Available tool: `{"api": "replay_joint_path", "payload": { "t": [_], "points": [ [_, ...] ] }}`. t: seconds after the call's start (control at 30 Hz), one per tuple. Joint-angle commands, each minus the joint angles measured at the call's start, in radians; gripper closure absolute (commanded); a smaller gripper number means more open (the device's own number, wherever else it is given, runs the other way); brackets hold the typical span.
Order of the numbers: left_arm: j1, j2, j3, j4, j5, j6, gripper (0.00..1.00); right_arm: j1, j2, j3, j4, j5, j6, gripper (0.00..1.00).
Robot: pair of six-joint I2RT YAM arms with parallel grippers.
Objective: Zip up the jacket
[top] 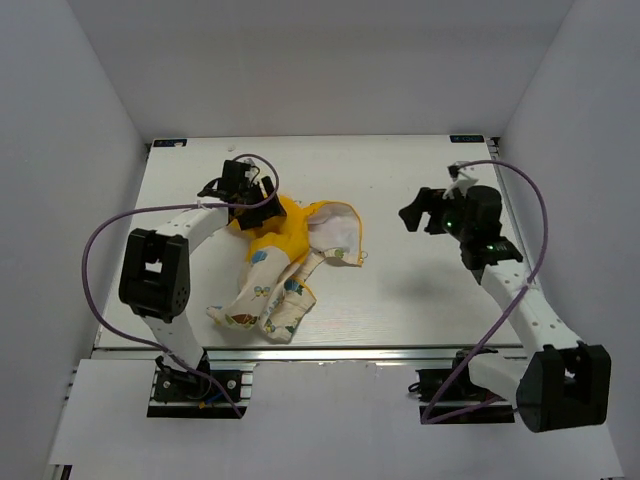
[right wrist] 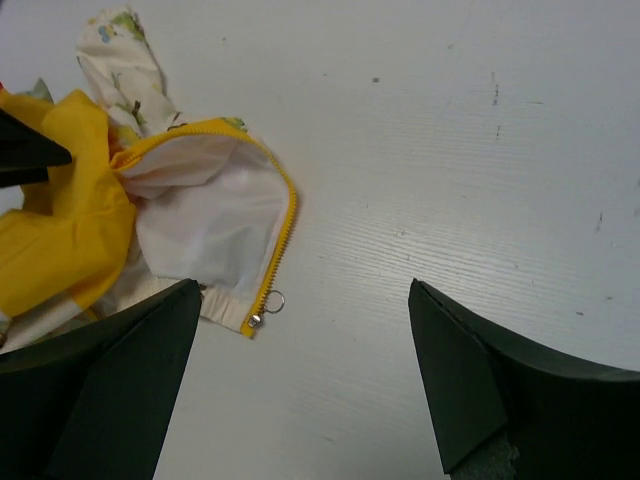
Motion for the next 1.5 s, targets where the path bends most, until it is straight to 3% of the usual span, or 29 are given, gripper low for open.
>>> {"api": "replay_joint_path", "payload": {
  "t": [0.0, 0.03, 0.07, 0.17, 0.3, 0.4, 0.6, 0.83, 0.9, 1.0, 1.1, 1.17, 1.2, 1.23, 1.47],
  "points": [
    [0.008, 0.028, 0.076, -0.015, -0.002, 0.027, 0.18, 0.138, 0.065, 0.088, 0.033, 0.169, -0.101, 0.11],
    [0.008, 0.034, 0.082, -0.019, -0.007, 0.027, 0.29, 0.166, 0.087, 0.101, 0.043, 0.183, -0.118, 0.11],
    [0.008, 0.037, 0.084, -0.019, -0.024, 0.025, 0.58, 0.19, 0.138, 0.115, 0.057, 0.19, -0.156, 0.11],
    [0.007, 0.016, 0.076, -0.014, -0.06, 0.027, 1.0, 0.281, 0.261, 0.18, 0.126, 0.187, -0.24, 0.11],
    [0.008, -0.083, 0.003, 0.037, -0.13, 0.037, 1.0, 0.37, 0.432, 0.286, 0.197, 0.106, -0.51, 0.11],
    [0.008, -0.186, -0.06, 0.064, -0.217, 0.037, 1.0, 0.379, 0.565, 0.398, 0.197, -0.004, -0.604, 0.11],
    [0.01, -0.334, -0.11, 0.058, -0.292, 0.056, 1.0, 0.425, 0.791, 0.605, 0.153, -0.104, -0.679, 0.11],
    [0.01, -0.409, -0.107, 0.029, -0.367, 0.059, 1.0, 0.505, 0.961, 0.733, 0.05, -0.081, -0.688, 0.11],
    [0.008, -0.414, -0.1, 0.027, -0.372, 0.057, 1.0, 0.537, 0.993, 0.757, 0.047, -0.005, -0.673, 0.12],
    [0.008, -0.421, -0.09, 0.034, -0.363, 0.056, 1.0, 0.557, 1.048, 0.834, -0.007, 0.07, -0.635, 0.22],
    [0.01, -0.432, -0.087, 0.055, -0.335, 0.056, 1.0, 0.557, 1.061, 0.862, -0.036, 0.101, -0.59, 0.42],
    [0.01, -0.441, -0.074, 0.06, -0.315, 0.057, 1.0, 0.557, 1.018, 0.827, 0.003, 0.098, -0.583, 0.69],
    [0.01, -0.446, -0.071, 0.061, -0.305, 0.059, 1.0, 0.557, 0.998, 0.804, 0.036, 0.115, -0.58, 0.91],
    [0.01, -0.461, -0.071, 0.078, -0.292, 0.06, 1.0, 0.557, 0.975, 0.778, 0.068, 0.147, -0.545, 1.0],
    [0.01, -0.603, -0.09, 0.224, -0.075, 0.123, 1.0, 0.557, 0.616, 0.45, 0.341, 0.328, -0.462, 1.0]
  ]
}}
